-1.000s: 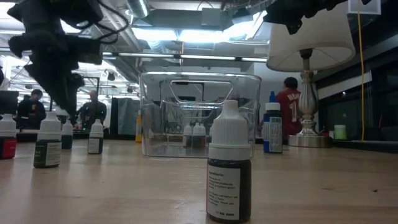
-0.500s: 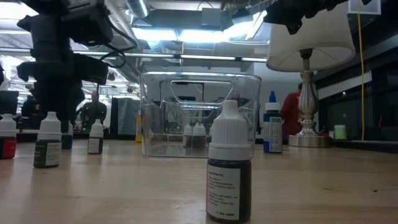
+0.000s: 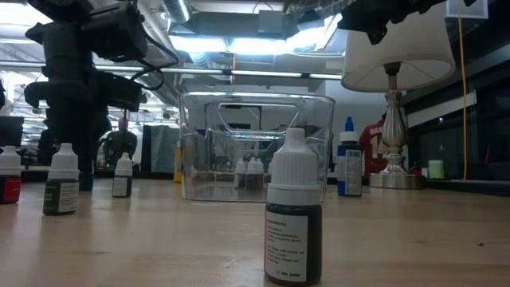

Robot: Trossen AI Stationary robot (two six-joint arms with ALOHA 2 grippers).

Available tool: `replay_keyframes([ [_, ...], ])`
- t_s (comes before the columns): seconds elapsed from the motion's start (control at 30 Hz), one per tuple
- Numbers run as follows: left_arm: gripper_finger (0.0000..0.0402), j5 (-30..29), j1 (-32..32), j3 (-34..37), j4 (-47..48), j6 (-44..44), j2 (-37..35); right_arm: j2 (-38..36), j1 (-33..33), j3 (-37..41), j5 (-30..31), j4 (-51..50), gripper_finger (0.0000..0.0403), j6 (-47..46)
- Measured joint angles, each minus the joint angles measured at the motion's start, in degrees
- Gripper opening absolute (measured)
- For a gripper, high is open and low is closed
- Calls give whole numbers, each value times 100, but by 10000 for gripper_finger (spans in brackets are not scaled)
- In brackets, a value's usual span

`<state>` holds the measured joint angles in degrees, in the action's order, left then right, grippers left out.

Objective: Pick & Place food coloring
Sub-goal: Put the small blue food coloring into the transparent bin

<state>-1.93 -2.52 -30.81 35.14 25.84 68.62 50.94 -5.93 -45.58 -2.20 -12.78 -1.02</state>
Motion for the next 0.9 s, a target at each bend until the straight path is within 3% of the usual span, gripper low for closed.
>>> replay_keyframes([
  [0.17, 58, 63, 0, -11, 4, 94, -7, 0, 0, 0, 0, 0, 138, 0],
  [0.37, 64, 158, 0, -301, 284, 83, -56, 0, 0, 0, 0, 0, 138, 0],
  [0.73, 64, -377, 216, -2839, 1694, -886, -146, 0, 0, 0, 0, 4, 138, -15],
  [0.9, 64, -452, 401, -3535, 1929, -1132, -177, 0, 0, 0, 0, 7, 138, -7],
])
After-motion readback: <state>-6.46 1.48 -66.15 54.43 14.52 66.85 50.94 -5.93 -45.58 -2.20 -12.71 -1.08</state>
